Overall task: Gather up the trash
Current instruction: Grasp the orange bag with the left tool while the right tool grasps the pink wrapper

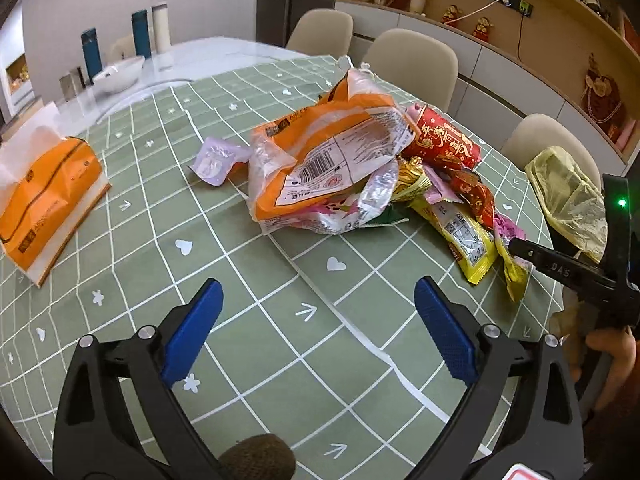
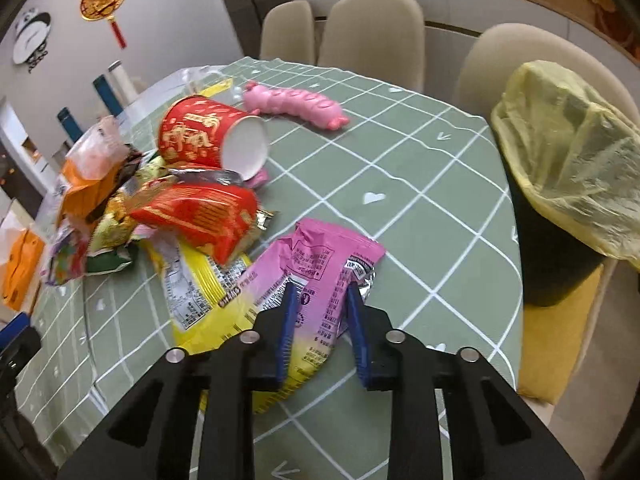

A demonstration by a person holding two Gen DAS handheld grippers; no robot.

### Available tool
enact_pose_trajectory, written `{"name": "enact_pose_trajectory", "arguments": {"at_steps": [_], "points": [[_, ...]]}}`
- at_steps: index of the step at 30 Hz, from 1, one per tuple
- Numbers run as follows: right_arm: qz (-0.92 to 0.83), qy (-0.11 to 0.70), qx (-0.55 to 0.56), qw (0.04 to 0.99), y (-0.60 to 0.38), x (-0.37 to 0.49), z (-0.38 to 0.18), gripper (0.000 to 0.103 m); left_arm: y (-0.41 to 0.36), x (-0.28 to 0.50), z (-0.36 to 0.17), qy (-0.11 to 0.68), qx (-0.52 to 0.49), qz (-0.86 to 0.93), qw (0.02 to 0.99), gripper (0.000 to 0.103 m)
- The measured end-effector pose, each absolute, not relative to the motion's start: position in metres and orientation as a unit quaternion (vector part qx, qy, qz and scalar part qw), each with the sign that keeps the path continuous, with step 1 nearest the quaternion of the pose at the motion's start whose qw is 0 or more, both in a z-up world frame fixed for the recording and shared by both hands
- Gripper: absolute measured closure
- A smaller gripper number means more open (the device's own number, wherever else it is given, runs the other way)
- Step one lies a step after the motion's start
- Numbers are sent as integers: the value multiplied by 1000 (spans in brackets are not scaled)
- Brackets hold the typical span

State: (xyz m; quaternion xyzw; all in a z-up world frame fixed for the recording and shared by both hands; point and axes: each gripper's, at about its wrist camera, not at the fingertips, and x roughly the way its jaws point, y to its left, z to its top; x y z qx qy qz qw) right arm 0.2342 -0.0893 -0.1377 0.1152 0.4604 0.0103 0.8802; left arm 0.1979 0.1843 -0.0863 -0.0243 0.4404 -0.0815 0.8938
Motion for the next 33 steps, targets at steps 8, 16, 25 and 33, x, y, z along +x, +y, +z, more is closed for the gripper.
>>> {"name": "enact_pose_trajectory", "arguments": {"at_steps": [8,16,25,33], "points": [[8,440,106,892,-101,206,-102,89,208,226,-65,426,-68,-101,896,11],[0,426,107,898,-106,181,-88,89,231,303,-79,450,-107,-70,884,29],[-3,417,107,903,-115,165,-83,89,224,334,-106,509,-105,-67,852,70],[5,383,85,920,-127,147,-32,89,209,293,-13,398,-71,-78,911,78]]}}
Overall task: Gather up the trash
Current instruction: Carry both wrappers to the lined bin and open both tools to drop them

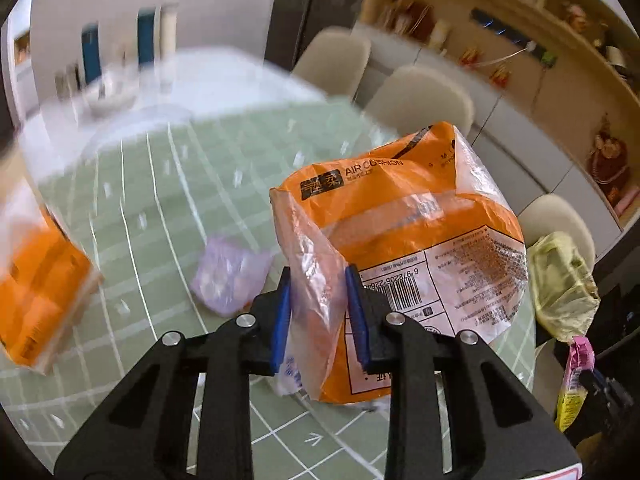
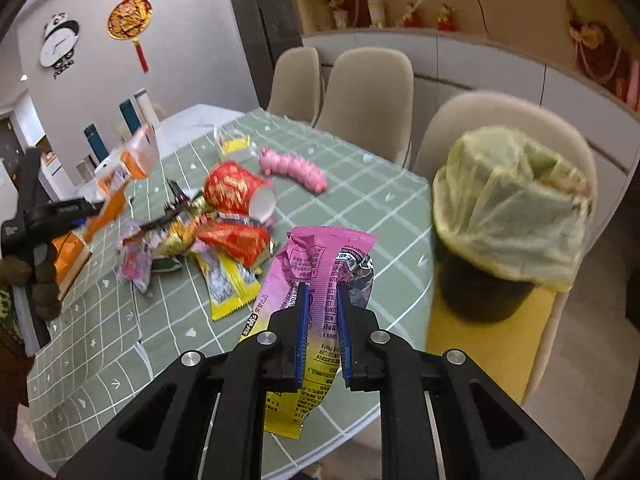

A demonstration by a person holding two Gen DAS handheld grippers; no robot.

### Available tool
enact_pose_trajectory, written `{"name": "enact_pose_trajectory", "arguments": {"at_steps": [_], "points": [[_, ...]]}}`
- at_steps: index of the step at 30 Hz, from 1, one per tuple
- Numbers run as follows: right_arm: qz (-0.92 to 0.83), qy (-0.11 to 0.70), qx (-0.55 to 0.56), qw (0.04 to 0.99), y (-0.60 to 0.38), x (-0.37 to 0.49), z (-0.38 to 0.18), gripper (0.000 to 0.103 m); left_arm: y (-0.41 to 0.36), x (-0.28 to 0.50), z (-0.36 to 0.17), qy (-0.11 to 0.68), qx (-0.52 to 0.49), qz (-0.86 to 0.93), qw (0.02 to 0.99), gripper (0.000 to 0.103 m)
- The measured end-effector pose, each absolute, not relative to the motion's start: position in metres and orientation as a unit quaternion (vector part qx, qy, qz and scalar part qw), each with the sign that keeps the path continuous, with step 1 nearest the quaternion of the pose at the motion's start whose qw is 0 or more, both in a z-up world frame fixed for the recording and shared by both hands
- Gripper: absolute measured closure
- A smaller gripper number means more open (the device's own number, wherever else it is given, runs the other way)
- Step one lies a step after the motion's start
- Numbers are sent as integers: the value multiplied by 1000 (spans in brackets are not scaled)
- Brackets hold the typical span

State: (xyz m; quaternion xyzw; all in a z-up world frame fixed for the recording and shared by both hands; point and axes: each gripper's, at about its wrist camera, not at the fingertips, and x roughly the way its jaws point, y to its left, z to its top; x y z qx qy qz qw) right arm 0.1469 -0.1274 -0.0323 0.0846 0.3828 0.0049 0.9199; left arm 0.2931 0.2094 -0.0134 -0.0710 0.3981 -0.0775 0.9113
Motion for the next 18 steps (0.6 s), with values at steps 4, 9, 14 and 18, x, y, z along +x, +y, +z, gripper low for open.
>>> {"name": "enact_pose_trajectory", "arguments": {"at_steps": [4,9,14,18], "points": [[4,358,75,931,-144,145,-8,89,183,273,29,353,-40,-90,931,78],[0,311,66,948,-180,144,19,89,124,259,55,328,2,-113,938,77],[-10,283,84,955,-244,151,25,89,46,256,59,308,55,-136,940,77],[-30,274,90,957,-302,157,25,89,-26,271,54,320,81,-170,929,77]]}}
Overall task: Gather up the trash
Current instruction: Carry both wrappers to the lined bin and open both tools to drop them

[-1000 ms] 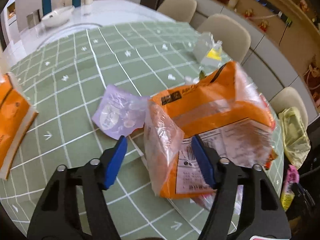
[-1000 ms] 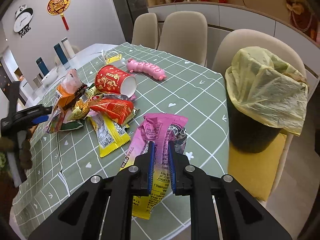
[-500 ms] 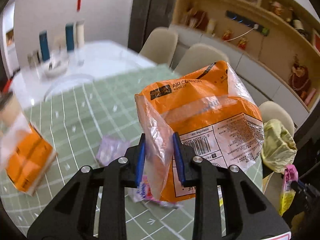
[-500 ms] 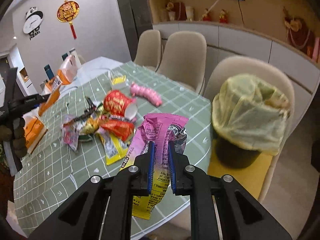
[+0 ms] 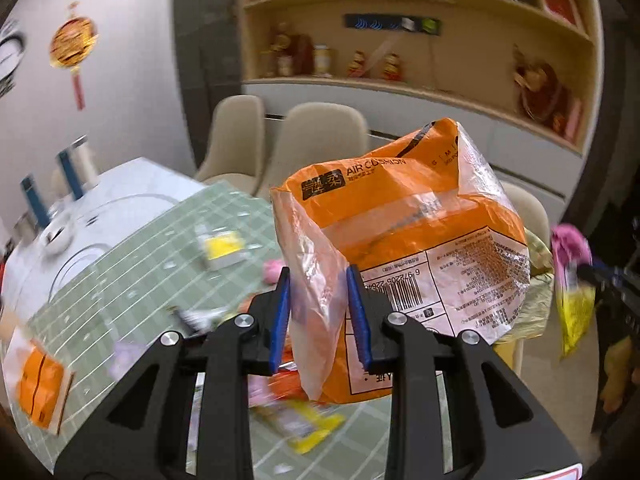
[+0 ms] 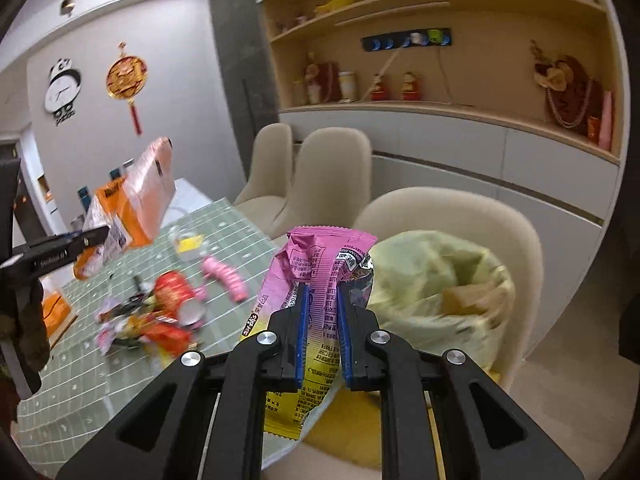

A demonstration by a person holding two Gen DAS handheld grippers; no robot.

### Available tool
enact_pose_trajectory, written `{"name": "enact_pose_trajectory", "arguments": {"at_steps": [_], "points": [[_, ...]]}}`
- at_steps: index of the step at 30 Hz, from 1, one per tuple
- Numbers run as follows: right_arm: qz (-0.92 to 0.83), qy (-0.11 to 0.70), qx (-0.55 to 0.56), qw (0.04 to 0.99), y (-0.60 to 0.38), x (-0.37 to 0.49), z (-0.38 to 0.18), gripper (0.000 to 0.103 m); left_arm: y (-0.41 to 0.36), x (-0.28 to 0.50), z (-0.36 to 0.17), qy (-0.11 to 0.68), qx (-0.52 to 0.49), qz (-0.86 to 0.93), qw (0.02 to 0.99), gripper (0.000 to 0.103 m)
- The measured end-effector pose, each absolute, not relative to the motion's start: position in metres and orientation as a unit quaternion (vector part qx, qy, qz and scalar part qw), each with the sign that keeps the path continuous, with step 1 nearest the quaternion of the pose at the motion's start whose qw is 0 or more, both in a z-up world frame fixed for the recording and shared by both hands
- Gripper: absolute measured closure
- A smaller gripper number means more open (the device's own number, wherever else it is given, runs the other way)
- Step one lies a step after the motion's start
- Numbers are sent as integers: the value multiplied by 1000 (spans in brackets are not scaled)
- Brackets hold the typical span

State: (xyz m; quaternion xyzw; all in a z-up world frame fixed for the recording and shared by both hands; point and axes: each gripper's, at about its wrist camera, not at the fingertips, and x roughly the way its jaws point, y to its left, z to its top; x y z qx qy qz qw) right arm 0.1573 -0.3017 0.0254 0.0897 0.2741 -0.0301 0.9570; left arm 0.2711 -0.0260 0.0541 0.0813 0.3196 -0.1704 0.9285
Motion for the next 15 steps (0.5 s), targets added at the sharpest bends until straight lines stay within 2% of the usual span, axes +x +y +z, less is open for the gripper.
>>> {"name": "enact_pose_trajectory", "arguments": {"at_steps": [15], "points": [[-116,253,142,950,-500,163,18,89,-287,326,-9,429,146,-300,840,76]]}}
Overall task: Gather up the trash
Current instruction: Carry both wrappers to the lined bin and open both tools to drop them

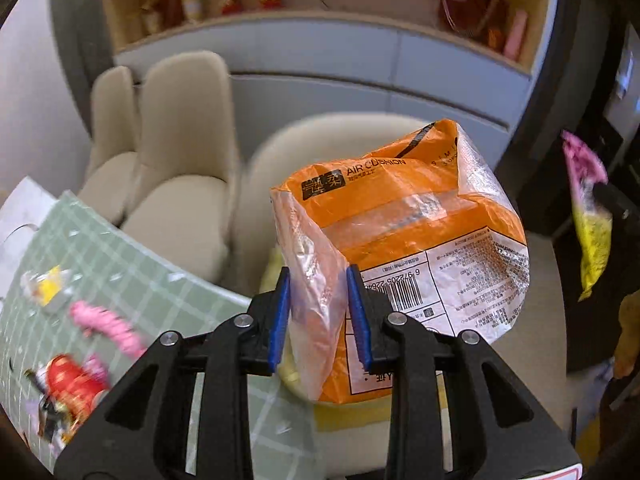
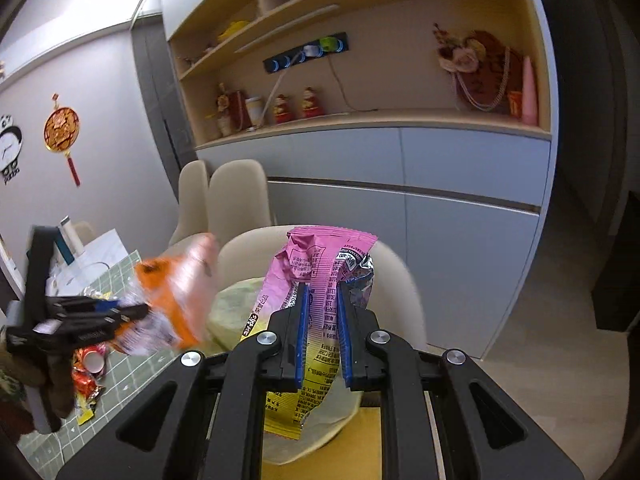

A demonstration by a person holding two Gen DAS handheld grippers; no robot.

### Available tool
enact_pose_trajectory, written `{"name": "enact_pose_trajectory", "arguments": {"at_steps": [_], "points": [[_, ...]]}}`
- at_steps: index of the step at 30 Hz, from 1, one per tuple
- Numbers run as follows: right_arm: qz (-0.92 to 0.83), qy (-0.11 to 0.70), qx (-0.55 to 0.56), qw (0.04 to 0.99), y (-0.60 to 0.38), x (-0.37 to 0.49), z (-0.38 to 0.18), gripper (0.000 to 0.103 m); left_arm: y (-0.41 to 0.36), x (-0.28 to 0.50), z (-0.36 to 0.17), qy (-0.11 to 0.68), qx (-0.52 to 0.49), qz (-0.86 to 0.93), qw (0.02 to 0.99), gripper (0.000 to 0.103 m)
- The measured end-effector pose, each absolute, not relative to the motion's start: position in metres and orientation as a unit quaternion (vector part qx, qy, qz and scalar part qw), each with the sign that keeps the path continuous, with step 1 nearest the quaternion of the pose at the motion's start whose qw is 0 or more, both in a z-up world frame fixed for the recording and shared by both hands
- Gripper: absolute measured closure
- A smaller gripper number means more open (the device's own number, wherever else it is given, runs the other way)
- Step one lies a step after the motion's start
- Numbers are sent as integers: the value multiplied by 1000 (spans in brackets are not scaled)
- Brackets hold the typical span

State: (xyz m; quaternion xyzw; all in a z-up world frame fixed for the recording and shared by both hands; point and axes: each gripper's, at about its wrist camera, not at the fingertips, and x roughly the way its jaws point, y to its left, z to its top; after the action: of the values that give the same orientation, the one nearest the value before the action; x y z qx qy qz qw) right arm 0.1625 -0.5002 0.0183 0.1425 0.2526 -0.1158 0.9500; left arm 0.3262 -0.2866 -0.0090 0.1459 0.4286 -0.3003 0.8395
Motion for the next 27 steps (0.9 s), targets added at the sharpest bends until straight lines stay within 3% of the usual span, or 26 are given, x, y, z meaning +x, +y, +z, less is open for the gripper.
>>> {"name": "enact_pose_trajectory", "arguments": {"at_steps": [5,9,15,22,27], "points": [[-114,256,150,948,-529,178,11,89,-322,337,-28,462,150,-322,813,66],[-92,260,162,948,-538,191,3,89,-320,348,-28,479,112,-324,808,45],[-19,277,176,944,-524,226,-15,89,-299,350,-15,465,96,-288,831,44],[46,386,191,901,-493,297,-77,89,-261,352,-8,467,55,-250,846,44],[71,433,140,887,-458,321,-98,89,-223,346,-13,478,27,-205,853,44]]}}
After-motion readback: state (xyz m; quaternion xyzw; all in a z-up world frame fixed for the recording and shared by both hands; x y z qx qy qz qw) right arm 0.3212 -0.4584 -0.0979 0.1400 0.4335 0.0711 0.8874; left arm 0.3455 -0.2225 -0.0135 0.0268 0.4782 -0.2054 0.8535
